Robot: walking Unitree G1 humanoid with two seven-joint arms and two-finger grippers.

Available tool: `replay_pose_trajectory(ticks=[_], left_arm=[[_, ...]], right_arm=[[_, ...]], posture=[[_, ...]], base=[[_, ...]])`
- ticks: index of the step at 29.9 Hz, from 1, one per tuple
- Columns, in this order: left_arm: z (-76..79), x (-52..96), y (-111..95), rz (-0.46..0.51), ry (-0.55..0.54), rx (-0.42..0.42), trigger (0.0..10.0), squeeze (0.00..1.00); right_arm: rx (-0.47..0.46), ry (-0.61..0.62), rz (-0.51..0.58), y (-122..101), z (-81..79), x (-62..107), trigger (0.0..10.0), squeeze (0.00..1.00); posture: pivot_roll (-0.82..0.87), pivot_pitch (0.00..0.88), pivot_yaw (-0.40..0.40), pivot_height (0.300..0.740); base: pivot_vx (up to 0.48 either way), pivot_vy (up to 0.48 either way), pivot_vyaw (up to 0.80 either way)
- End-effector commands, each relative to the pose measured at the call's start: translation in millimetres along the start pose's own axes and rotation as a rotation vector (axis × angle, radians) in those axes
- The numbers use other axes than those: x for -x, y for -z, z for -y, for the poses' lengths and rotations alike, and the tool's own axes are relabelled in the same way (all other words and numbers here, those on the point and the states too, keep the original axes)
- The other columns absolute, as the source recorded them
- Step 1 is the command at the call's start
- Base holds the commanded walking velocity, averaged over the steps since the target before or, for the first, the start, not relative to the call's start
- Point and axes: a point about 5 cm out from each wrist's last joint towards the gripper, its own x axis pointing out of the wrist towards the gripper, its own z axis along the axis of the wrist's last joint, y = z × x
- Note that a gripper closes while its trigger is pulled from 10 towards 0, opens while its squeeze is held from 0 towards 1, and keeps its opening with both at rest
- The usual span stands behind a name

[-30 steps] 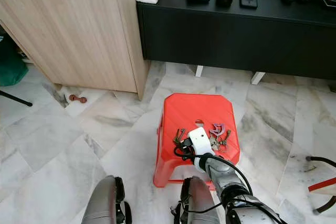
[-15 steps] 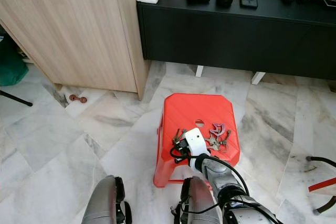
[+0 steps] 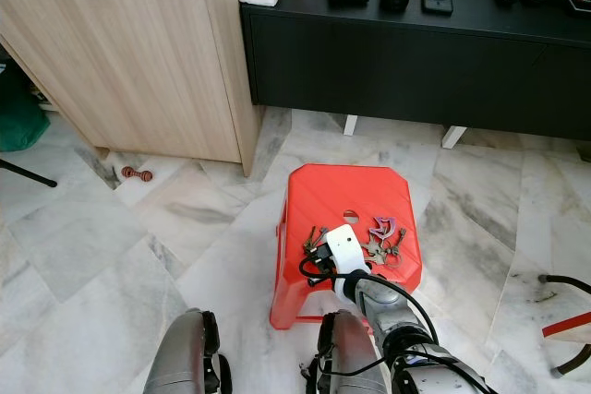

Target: Hang keys on a hook

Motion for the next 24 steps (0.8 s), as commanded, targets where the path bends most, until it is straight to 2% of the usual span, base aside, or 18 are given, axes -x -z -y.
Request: replay_pose_trajectory(ticks=[1, 8, 9, 10, 11, 24], left_arm=[[-1.6, 3.9, 12.4, -0.042, 0.005, -0.023, 10.0, 0.0], [-2.0, 3.8, 12.2, -0.042, 0.007, -0.026, 10.0, 0.0], [-2.0, 3.8, 12.1, -0.043, 0.007, -0.027, 10.0, 0.0], [-2.0, 3.8, 12.1, -0.043, 0.008, -0.027, 10.0, 0.0], [-2.1, 3.8, 12.1, -0.043, 0.008, -0.027, 10.0, 0.0], [-3.1, 4.7, 13.9, -0.043, 0.004, -0.029, 10.0, 0.0]], right_arm=[[-0.033, -0.002, -0.012, 8.5, -1.4, 2.0, 10.0, 1.0], [-0.024, 0.022, -0.003, 6.7, 1.1, 2.4, 10.0, 1.0], [-0.022, 0.025, -0.006, 6.9, 1.7, 2.6, 10.0, 0.67], [-0.019, 0.025, -0.01, 7.3, 1.7, 2.7, 10.0, 0.07], [-0.017, 0.024, -0.013, 7.7, 1.6, 2.7, 10.0, 0.0], [-0.034, 0.019, 0.0, 1.9, -2.0, -1.3, 10.0, 0.0]], posture=[[0.15, 0.245, -0.043, 0.594], [0.15, 0.245, -0.04, 0.594], [0.15, 0.245, -0.04, 0.594], [0.15, 0.245, -0.04, 0.594], [0.15, 0.245, -0.04, 0.594], [0.16, 0.253, -0.039, 0.594]], base=[[0.0, 0.0, 0.0], [0.0, 0.0, 0.0], [0.0, 0.0, 0.0], [0.0, 0.0, 0.0], [0.0, 0.0, 0.0], [0.0, 0.0, 0.0]])
